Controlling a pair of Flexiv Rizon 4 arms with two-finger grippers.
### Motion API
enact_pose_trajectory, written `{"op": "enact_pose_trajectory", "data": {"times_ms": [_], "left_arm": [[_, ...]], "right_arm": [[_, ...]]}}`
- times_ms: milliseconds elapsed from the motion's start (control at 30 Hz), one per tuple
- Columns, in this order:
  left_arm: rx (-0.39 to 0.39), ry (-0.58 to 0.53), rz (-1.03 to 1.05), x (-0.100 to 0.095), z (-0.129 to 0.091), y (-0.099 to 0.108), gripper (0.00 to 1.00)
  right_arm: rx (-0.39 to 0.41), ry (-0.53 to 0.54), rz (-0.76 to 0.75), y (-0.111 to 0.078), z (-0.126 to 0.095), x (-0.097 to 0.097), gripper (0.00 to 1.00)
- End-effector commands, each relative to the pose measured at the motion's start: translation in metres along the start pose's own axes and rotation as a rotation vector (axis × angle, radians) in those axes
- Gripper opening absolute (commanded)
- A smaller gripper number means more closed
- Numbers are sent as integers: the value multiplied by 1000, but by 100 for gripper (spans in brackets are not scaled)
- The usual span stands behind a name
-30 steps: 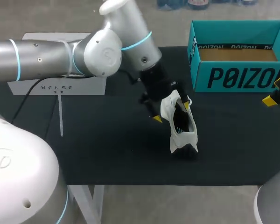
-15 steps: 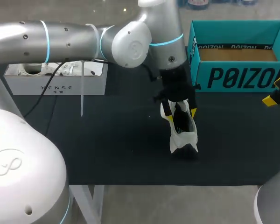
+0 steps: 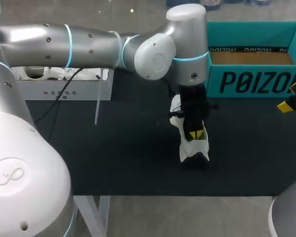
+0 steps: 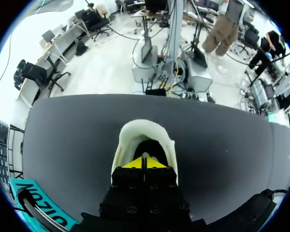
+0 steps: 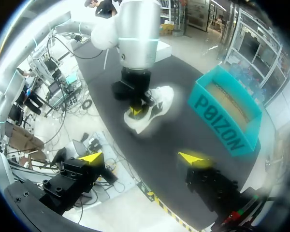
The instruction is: Take the shoe out of the shoebox, open the shoe tongue, remove and reinsert the insole, then place the shoe into the shoebox
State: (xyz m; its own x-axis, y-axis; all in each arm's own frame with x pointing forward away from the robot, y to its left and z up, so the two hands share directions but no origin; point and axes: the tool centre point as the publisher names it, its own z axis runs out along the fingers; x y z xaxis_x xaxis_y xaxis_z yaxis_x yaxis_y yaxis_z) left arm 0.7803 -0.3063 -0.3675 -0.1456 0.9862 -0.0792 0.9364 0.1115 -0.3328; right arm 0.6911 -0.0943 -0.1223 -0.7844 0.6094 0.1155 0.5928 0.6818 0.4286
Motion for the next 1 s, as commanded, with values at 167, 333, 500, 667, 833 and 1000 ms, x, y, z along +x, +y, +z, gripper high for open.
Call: {"op": "enact_pose_trajectory", "data": {"times_ms": [167, 333, 500, 667, 833, 1000], "left_arm": [[51, 38, -9, -12, 40, 15, 0], [76, 51, -5, -14, 50, 17, 0], [45, 72, -4, -12, 37, 17, 0], [6, 78, -2, -10, 22, 15, 0], [-45, 96, -2, -10, 9, 9, 0], [-68, 91, 19, -10, 8, 2, 0]], "right_arm": [[5, 3, 1, 2, 1, -2, 100], [5, 3, 1, 2, 1, -2, 100], [5, 3, 1, 2, 1, -2, 100], [5, 3, 1, 2, 1, -2, 100], [5, 3, 1, 2, 1, -2, 100], [5, 3, 1, 2, 1, -2, 100]]}}
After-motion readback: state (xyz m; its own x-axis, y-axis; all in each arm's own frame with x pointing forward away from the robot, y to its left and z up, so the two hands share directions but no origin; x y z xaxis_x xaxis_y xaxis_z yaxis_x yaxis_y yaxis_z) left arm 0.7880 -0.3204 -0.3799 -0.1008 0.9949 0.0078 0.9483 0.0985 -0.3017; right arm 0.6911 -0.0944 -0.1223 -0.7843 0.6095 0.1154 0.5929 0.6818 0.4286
